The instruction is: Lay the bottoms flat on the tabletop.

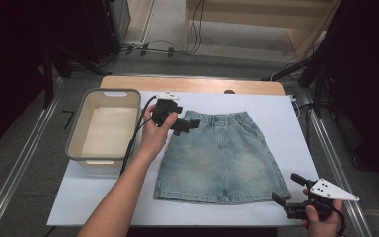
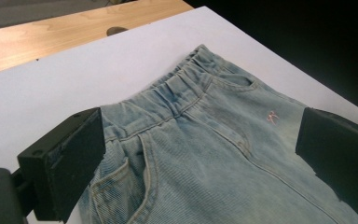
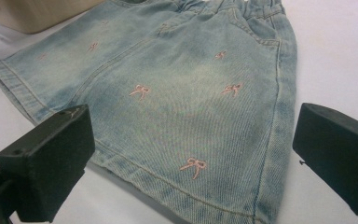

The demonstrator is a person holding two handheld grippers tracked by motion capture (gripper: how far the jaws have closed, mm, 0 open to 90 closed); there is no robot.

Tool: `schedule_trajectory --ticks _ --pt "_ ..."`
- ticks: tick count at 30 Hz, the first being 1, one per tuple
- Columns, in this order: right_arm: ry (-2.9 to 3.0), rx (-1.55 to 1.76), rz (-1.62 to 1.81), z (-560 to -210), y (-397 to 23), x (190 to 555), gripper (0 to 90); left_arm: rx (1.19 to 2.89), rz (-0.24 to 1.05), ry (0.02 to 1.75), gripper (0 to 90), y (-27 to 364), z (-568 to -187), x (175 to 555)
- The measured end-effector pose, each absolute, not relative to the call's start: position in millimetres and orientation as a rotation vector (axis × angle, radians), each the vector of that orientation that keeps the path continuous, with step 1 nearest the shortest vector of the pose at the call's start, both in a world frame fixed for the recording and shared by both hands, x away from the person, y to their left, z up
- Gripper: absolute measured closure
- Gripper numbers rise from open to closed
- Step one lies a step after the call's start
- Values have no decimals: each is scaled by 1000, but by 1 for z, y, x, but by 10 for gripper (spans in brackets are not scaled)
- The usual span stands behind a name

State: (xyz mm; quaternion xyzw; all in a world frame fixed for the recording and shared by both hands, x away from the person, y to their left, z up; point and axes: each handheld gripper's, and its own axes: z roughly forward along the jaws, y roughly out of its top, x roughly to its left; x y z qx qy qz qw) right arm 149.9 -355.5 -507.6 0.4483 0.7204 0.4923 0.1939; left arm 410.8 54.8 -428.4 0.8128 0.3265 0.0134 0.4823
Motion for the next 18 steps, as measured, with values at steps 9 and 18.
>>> schedule_trajectory --ticks 9,18 --pt "2030 1252 1387 -509 -352 150 0 2012 40 865 49 51 -446 435" --pt "2048 1241 1386 -511 -350 152 0 2022 57 969 189 51 -460 453"
